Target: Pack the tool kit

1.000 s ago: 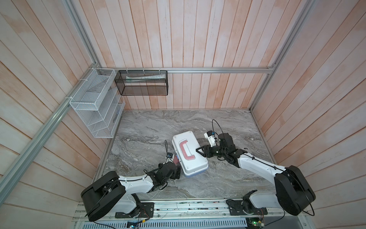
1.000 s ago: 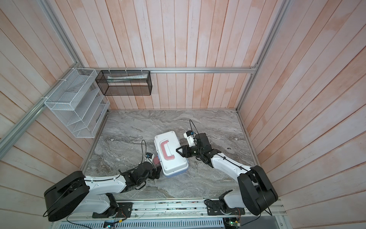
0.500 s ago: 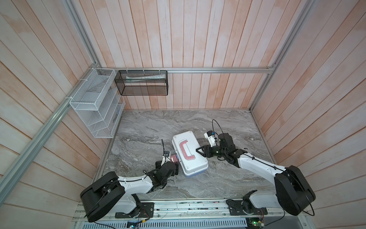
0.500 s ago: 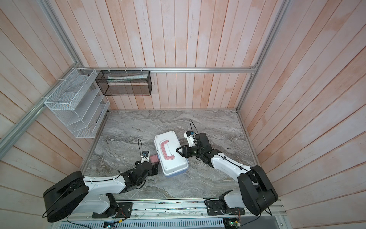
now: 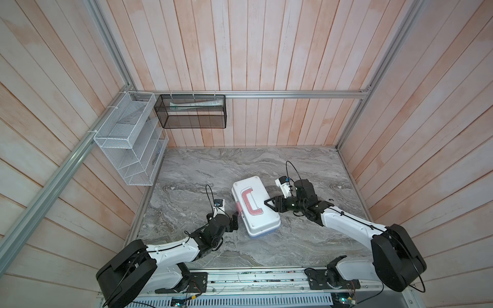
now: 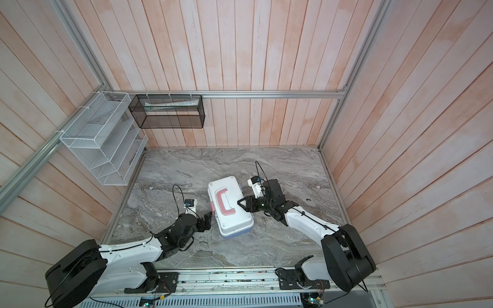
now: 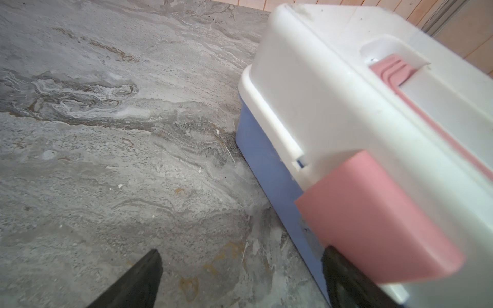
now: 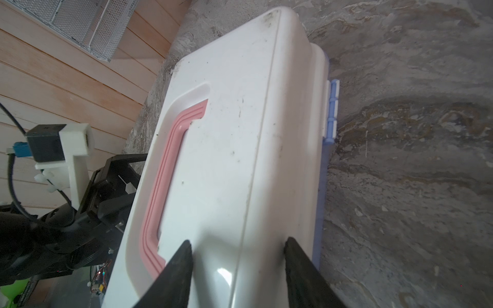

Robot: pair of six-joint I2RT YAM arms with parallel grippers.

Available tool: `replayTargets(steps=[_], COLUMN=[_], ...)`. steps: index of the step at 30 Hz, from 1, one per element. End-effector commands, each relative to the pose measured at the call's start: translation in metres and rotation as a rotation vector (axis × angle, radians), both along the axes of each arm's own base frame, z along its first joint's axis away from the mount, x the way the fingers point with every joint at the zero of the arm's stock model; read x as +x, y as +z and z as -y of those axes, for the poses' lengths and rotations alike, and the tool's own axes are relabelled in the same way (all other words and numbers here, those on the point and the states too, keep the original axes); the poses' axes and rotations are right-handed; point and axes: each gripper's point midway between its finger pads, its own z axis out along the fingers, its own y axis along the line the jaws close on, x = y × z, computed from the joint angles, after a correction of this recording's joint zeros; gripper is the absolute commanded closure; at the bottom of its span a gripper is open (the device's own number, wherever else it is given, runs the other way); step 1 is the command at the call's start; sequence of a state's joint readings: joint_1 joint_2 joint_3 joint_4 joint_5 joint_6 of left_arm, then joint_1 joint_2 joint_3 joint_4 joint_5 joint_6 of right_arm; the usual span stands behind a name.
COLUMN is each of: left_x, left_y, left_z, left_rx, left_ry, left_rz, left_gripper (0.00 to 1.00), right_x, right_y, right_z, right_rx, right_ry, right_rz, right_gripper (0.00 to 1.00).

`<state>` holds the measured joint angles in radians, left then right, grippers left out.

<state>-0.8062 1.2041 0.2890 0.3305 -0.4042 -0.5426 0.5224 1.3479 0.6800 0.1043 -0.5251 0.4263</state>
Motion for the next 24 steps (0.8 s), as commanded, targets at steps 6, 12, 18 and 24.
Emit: replayTargets(steps=[6,12,18,24], left_x=[-0.01,-0.02,-0.018,-0.017], left_y=[0.034,0.04,0.048,0.051], left_z=[0.034,0.038,0.045,0.042], left_rx=[-0.406,-0.551,-0.581,-0.587], left_ry=[-0.084,-0.131,-0.167,-0.158], left_rz=[-0.055,-0.024,-0.004,0.022], left_gripper=[0.13,0.27,0.36,0.47], right_x=[-0.018,-0.02,-0.021,-0.021], right_y=[-0.01,-0.011,-0.011,-0.011], right_z=[-0.008,-0.012,-0.013,-0.013], right_rx=[0.006,0.024,0.02,0.019], right_ry=[0.06,0.08,0.1,0.1], right_rz=[-0.045,-0.053,-0.053,-0.053], right_gripper=[0.48,0.47,0.48,0.48])
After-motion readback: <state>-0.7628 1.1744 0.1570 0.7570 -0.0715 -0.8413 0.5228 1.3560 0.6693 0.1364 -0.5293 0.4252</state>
